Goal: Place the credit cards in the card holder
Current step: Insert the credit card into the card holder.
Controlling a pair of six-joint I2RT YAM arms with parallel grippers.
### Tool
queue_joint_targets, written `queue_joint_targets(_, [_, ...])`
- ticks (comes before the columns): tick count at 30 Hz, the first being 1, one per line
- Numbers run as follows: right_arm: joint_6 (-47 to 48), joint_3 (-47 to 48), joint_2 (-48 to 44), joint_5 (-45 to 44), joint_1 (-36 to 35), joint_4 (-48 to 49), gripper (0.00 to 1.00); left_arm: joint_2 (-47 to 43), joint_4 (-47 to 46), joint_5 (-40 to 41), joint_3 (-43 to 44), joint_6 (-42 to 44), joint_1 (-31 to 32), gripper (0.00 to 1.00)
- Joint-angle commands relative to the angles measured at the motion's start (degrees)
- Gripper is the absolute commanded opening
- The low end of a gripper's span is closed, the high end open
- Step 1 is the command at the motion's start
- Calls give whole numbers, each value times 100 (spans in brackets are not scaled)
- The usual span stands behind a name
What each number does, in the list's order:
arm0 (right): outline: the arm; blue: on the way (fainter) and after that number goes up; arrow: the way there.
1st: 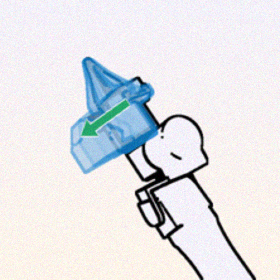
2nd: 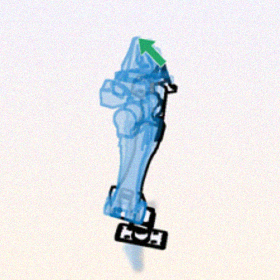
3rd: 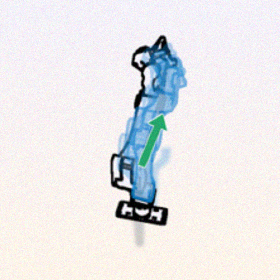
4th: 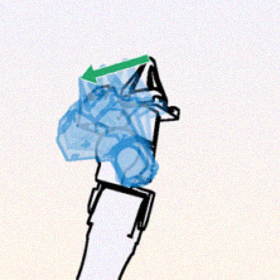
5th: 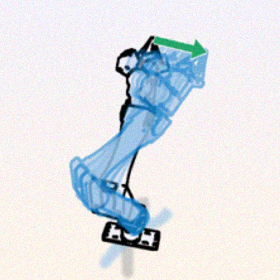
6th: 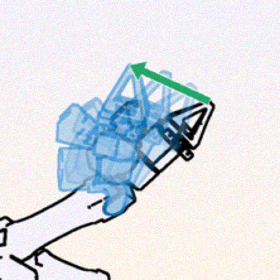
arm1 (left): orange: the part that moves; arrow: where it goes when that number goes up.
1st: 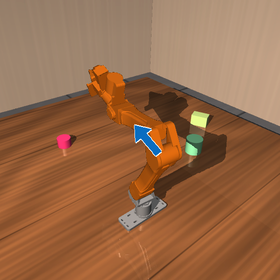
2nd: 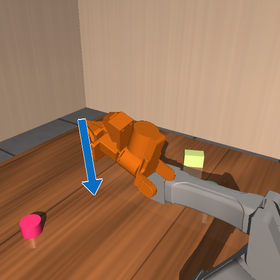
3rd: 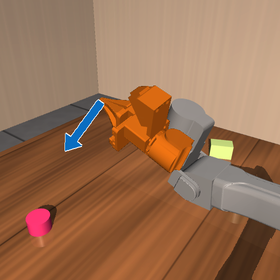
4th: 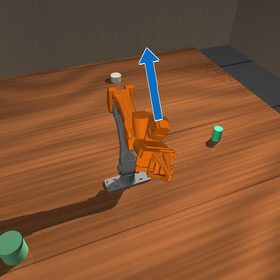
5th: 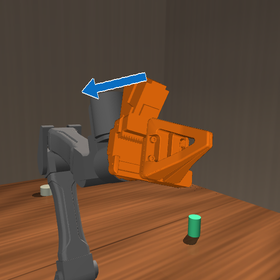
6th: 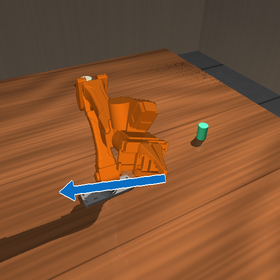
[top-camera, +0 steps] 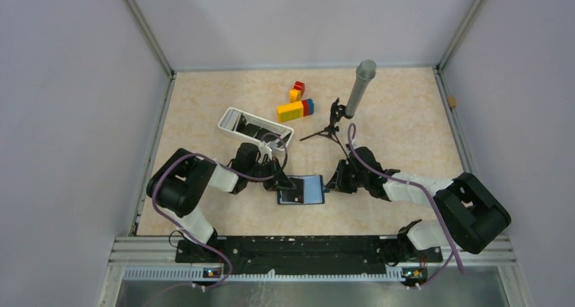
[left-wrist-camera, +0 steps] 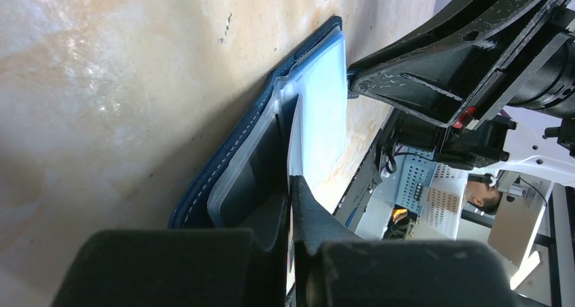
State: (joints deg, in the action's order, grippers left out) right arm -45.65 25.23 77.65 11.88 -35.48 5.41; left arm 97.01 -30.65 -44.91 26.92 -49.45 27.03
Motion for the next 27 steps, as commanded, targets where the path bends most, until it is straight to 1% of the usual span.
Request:
queue_joint_targets(1, [122,74,-8,-269,-35,-362,16,67,-457,296,-228,186,-9,0])
queue_joint_targets(7, [115,84,9,-230,-37,-339,16,46,-525,408,-242,475,-7,0])
queue_joint_targets(13, [114,91,15,-228,-37,-332,16,-28,-274,548,-134,732,-7,0])
queue_joint_targets(19, [116,98,57,-213,-35,-322,16,-14,-665,654,-301,492,99,0])
queue_joint_targets(24, [118,103,42,-204,-37,-321,16,-18,-1035,898,-446,184,326,0])
queue_joint_targets(27, [112,91,21,-204,-37,-328,16,-77,-1069,1109,-497,117,403,0])
